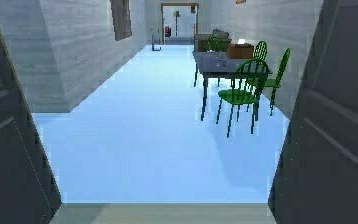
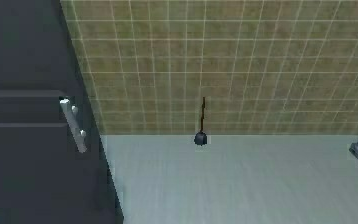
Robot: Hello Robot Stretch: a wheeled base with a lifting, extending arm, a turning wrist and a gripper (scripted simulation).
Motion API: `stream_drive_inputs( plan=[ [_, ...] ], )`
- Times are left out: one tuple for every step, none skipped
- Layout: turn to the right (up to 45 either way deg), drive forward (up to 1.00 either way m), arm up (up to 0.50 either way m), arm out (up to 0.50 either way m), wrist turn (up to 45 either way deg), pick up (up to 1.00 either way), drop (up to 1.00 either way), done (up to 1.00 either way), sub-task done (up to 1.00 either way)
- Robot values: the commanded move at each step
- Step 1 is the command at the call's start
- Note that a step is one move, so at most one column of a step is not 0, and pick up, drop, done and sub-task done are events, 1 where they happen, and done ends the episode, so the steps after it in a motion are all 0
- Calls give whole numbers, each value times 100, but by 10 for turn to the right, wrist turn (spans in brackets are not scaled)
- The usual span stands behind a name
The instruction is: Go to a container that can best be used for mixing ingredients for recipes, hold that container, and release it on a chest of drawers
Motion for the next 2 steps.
stream_drive_inputs(
  plan=[
    [-60,0,0,0,0,0,0,0,0],
    [0,100,0,0,0,0,0,0,0]
  ],
)
